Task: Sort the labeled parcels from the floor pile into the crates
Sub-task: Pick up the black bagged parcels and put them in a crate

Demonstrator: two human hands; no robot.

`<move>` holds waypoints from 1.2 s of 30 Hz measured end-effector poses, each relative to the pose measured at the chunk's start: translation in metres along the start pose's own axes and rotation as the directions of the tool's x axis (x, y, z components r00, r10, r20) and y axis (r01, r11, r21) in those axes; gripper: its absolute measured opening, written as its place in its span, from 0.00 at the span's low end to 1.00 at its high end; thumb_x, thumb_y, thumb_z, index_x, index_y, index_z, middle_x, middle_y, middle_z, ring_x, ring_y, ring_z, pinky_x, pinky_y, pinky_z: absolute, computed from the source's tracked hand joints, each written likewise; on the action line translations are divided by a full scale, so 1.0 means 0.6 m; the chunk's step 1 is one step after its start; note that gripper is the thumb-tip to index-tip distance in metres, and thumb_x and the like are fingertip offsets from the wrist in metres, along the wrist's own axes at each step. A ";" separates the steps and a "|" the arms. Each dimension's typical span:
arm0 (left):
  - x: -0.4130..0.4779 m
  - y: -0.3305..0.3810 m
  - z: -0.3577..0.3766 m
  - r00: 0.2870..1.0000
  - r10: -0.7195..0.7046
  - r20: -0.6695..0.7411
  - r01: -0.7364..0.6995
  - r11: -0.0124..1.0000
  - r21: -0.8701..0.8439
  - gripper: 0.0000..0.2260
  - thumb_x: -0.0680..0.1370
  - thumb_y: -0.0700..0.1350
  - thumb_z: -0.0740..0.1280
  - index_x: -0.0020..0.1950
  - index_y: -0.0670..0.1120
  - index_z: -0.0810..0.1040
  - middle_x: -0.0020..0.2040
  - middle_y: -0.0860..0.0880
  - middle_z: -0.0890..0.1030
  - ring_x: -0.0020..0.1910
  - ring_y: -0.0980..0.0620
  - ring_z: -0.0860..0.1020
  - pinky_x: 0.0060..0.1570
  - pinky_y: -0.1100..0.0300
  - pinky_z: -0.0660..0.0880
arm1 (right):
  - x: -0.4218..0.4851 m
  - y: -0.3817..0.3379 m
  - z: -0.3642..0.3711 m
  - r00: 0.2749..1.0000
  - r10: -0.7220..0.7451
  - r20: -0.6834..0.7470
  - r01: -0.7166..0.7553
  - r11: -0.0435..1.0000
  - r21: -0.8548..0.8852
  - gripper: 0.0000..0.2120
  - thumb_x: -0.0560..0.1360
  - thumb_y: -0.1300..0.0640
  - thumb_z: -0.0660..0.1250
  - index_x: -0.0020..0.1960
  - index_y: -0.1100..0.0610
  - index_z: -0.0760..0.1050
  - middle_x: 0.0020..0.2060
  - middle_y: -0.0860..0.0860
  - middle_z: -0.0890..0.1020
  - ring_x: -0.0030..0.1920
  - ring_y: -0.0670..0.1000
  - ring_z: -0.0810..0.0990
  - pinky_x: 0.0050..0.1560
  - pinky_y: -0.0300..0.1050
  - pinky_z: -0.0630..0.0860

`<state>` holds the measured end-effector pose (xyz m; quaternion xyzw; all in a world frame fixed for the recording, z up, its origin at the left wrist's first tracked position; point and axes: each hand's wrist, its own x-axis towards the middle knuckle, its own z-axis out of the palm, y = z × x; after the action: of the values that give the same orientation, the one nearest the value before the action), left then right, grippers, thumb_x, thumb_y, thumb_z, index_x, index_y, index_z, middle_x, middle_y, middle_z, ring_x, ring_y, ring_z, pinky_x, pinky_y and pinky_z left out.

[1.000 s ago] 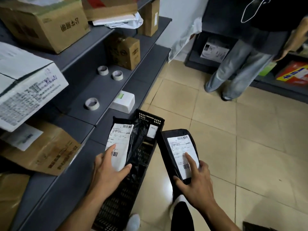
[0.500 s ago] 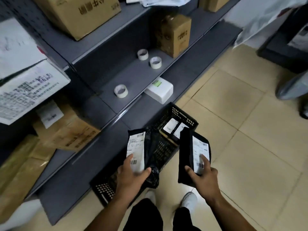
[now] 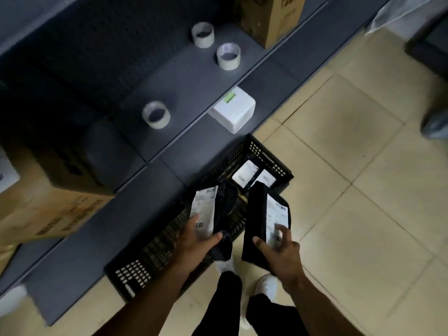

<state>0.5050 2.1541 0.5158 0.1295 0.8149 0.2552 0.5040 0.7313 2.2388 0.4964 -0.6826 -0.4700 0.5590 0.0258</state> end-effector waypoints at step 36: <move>0.751 -0.008 0.352 0.975 0.220 0.002 -0.119 0.521 0.845 0.45 0.67 0.68 0.73 0.78 0.61 0.54 0.75 0.43 0.57 0.70 0.38 0.62 0.68 0.41 0.63 | 0.740 0.038 0.226 0.864 0.441 -0.243 -0.487 0.854 -0.180 0.47 0.65 0.28 0.74 0.69 0.57 0.59 0.64 0.58 0.63 0.66 0.66 0.69 0.62 0.59 0.73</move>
<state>0.4861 2.4215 0.0963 0.4204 0.8457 -0.1128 0.3088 0.6090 2.4572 0.1049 -0.8252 -0.3486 0.4198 -0.1462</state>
